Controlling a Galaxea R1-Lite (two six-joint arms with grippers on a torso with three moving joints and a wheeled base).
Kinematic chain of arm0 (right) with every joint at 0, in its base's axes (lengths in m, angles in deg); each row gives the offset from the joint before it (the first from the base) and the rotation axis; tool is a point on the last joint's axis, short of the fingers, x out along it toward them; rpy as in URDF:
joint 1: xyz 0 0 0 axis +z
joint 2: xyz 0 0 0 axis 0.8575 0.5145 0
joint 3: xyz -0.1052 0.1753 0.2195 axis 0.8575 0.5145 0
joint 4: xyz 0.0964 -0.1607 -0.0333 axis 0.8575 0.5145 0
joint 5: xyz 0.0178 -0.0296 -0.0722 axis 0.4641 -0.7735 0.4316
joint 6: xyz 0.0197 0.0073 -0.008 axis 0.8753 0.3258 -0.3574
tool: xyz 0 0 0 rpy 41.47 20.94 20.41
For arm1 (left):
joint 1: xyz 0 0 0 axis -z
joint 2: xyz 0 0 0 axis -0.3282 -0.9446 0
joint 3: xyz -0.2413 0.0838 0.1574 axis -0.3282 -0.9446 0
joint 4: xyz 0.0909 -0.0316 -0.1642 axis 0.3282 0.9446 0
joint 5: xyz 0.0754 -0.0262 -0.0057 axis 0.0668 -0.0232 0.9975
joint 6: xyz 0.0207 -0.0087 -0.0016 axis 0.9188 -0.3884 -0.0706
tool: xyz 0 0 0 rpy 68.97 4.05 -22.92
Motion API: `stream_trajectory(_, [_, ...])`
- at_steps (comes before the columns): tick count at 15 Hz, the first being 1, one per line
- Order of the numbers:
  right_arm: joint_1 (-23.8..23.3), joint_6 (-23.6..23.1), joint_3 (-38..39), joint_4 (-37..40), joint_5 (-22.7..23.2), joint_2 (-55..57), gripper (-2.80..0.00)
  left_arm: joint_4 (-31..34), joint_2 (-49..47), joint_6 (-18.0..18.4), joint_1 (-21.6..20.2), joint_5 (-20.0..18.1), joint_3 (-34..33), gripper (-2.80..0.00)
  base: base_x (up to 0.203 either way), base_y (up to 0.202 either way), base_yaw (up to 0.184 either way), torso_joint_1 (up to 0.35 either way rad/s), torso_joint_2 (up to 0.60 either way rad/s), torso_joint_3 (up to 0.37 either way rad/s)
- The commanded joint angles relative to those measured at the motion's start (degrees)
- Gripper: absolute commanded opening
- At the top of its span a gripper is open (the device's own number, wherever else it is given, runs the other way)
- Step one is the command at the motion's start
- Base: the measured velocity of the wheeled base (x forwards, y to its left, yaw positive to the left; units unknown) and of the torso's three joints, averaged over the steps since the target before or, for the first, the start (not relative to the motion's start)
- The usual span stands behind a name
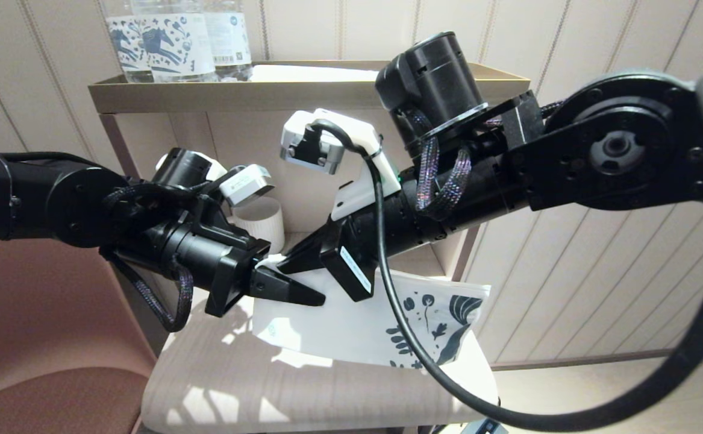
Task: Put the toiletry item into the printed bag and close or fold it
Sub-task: Close the strorage bag and place it on the desk
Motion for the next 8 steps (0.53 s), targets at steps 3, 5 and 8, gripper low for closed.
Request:
stream_trajectory(3, [0.1, -0.1, 1.1, -0.2, 0.2, -0.1, -2.8, 0.1, -0.1, 0.1, 0.1, -0.4, 0.0, -2.8, 0.0, 0.0, 0.0, 0.0, 0.0, 0.0])
stream_trajectory(5, [0.1, 0.0, 1.2, -0.9, 0.2, -0.2, -2.8, 0.1, -0.1, 0.1, 0.0, -0.4, 0.0, -2.8, 0.0, 0.0, 0.0, 0.0, 0.0, 0.0])
stream_trajectory(8, [0.2, 0.3, 0.8, -0.4, 0.1, -0.2, -2.8, 0.1, -0.2, 0.1, 0.0, -0.4, 0.0, -2.8, 0.0, 0.0, 0.0, 0.0, 0.0, 0.0])
